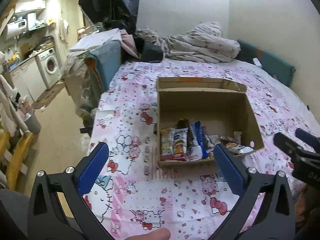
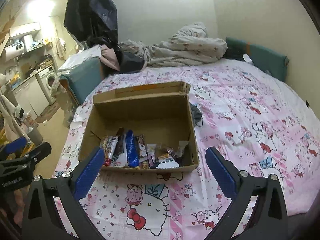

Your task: Organize snacks

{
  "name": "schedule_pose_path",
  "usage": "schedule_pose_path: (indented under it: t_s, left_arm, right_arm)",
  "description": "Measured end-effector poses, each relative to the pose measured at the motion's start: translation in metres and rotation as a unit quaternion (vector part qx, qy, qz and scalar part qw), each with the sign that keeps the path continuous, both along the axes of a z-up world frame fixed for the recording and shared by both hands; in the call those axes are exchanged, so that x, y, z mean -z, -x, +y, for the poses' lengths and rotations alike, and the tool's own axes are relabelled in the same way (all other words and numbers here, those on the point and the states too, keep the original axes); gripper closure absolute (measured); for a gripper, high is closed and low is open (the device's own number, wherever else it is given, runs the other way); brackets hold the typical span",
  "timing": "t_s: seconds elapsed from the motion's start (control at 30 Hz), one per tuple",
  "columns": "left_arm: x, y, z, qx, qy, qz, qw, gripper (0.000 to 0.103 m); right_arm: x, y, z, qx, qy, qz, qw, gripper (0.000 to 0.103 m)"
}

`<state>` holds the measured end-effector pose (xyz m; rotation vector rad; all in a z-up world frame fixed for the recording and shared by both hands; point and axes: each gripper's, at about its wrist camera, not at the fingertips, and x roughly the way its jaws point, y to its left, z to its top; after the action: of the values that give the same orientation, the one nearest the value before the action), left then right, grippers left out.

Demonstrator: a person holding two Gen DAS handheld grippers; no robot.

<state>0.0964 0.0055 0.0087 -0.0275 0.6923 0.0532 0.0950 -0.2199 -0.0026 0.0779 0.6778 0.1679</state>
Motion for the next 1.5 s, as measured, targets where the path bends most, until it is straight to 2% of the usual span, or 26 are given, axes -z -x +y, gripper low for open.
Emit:
schedule_pose_path:
  t_s: [0.07, 0.23, 0.67, 1.5]
  left_arm:
    - [0.0017, -0.0014, 0.0024, 0.01, 0.019, 0.005, 0.9998, 0.0]
    - [0.0016, -0.0032, 0.0042, 0.012, 0.033, 0.008, 0.9994, 0.0]
    - [0.0036, -0.0026, -0.0002, 0.014, 0.02, 0.011, 0.9996, 0.0]
    - [0.0068, -0.0049, -0.0033, 0.017, 0.022, 0.013, 0.9995, 0.0]
  right_arm:
    - [0.0028, -0.0019, -0.002, 0.0, -0.007, 0.009, 1.0, 0.0]
    - [0.0046, -0.0002, -0.0021, 0.002, -0.005, 0.009, 1.0, 0.0]
    - [0.0023, 0.0019, 0.003, -0.003, 0.005, 0.001, 1.0, 0.0]
    - [0.0025, -0.001, -0.0008, 0.0, -0.002, 0.001, 1.0, 0.0]
